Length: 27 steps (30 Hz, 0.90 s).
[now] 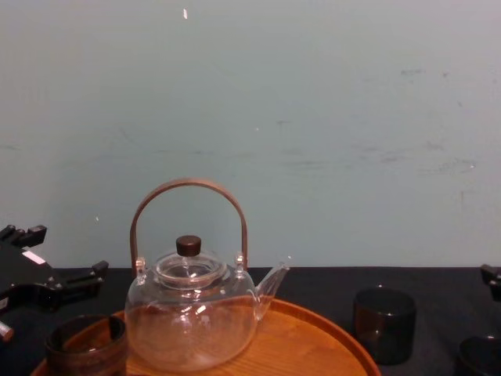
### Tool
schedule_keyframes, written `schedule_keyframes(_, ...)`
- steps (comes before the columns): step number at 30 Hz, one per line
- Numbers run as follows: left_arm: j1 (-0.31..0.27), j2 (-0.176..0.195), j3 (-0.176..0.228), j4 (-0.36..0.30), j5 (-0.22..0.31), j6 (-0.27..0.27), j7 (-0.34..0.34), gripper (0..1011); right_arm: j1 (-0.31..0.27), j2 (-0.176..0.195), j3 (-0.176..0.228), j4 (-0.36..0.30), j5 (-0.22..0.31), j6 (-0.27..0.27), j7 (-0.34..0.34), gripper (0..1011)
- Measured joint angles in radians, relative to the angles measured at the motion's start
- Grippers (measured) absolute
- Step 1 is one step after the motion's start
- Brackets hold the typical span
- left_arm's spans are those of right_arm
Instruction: Pick up the glass from the table and place it on the tray.
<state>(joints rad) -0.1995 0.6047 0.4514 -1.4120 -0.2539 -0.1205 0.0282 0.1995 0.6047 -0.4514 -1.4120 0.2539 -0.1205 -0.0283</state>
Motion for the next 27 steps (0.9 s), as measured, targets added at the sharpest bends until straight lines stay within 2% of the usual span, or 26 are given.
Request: schedule_keyframes(27, 0.0, 0.0, 0.0, 0.0, 0.0, 0.0, 0.0, 1001, 0.0, 0.0, 0.0, 0.0, 0.0, 0.0, 0.0, 1002)
